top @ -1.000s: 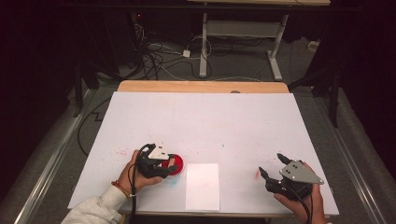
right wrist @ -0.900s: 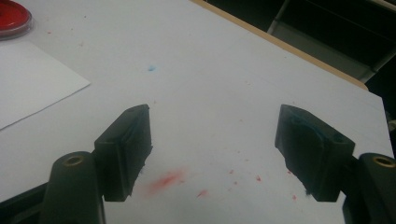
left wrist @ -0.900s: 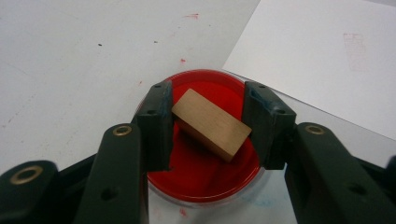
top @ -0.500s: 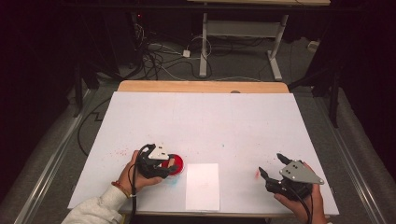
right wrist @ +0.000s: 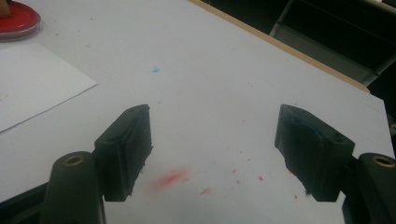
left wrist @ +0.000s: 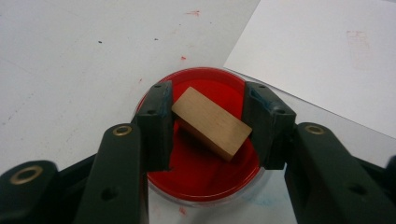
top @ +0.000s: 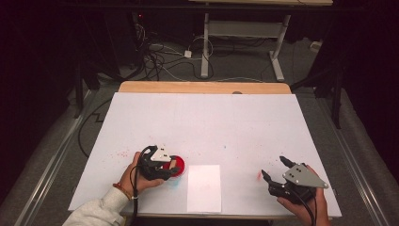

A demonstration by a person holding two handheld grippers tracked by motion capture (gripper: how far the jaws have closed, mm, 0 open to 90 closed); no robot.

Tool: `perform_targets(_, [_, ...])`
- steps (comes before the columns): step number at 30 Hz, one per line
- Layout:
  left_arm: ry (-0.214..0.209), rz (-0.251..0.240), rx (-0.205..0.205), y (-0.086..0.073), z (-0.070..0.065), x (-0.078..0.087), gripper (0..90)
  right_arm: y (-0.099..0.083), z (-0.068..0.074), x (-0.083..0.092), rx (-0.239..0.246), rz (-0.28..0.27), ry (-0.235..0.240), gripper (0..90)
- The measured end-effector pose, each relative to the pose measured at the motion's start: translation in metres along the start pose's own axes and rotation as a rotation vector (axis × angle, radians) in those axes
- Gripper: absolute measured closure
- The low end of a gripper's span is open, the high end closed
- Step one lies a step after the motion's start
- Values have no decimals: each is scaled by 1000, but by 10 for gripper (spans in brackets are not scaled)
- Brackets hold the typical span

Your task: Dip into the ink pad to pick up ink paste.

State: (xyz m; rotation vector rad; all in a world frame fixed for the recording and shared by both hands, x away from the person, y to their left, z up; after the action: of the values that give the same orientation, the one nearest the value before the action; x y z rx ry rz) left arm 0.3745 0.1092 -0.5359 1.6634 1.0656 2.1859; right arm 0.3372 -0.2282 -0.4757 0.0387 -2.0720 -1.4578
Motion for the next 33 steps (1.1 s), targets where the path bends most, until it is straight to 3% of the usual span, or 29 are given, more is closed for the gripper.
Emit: perform_targets(33, [1,-2,9,0,0,0,535,-5,7,-4,18,43,50,269])
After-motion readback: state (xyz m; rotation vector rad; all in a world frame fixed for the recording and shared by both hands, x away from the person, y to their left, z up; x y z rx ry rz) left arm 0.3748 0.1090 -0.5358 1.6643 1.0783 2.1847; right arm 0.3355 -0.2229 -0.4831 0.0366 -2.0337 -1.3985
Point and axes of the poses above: each handheld gripper's, and its own axes: x roughly backward along the jaws, y roughly out of its top, z roughly to its left, the point moved 9 cm from there along -x, roughly forward along the jaws, and after that the axes turned 5 degrees about -x, right-handed, at the moved point
